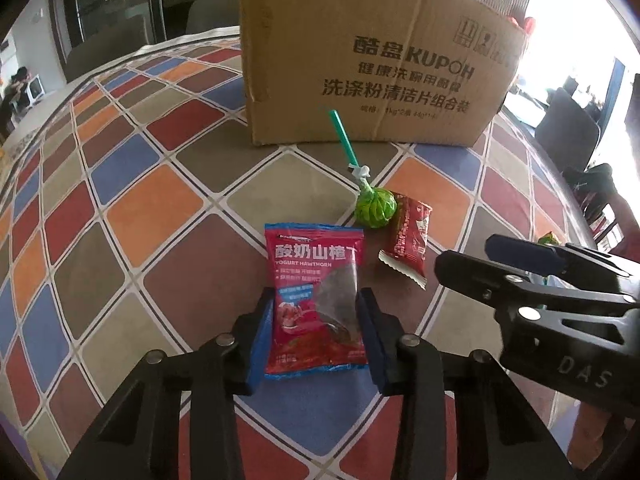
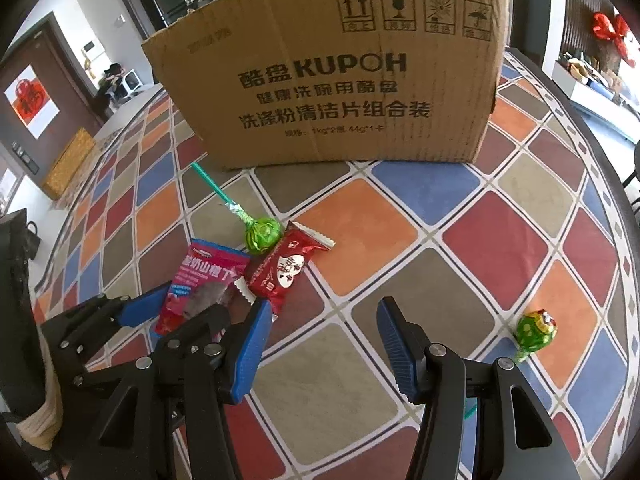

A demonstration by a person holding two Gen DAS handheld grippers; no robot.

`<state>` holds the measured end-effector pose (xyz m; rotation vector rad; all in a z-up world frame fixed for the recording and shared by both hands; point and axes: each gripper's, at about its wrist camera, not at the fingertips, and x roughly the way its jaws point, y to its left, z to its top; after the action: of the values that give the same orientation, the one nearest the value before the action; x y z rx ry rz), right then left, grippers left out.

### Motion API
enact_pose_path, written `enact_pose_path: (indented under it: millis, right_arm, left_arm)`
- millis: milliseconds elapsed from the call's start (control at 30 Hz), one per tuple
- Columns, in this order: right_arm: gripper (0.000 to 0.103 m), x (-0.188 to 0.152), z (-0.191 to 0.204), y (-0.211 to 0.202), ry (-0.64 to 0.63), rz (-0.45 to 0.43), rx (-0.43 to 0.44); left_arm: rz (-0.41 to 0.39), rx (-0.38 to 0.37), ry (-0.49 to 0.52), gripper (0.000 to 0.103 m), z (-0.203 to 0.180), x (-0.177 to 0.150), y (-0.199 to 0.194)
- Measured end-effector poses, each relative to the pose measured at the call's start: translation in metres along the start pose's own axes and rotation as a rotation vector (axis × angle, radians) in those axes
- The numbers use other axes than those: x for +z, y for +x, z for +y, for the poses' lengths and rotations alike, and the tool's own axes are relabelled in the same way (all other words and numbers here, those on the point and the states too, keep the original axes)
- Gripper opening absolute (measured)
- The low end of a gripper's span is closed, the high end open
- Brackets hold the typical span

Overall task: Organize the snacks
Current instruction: 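Grasp the pink yogurt hawthorn bag with the left tool while the right tool grasps the red candy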

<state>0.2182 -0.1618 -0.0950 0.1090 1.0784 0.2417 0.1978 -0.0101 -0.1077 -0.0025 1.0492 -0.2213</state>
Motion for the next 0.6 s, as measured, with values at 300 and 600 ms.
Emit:
enact_pose_path:
  millis: [300, 600]
  right_arm:
    - [0.056, 0.012, 0.011, 0.011, 0.004, -0.009, 0.025]
    - [0.046, 0.023, 0.019, 0.031, 0.004, 0.002, 0.025]
  left_arm:
    - [-0.046, 0.015, -0.042, 0.039, 0.017, 0.005, -0.015]
    - [-0.063, 0.013, -0.058, 0.039, 0.022, 0.010, -0.017]
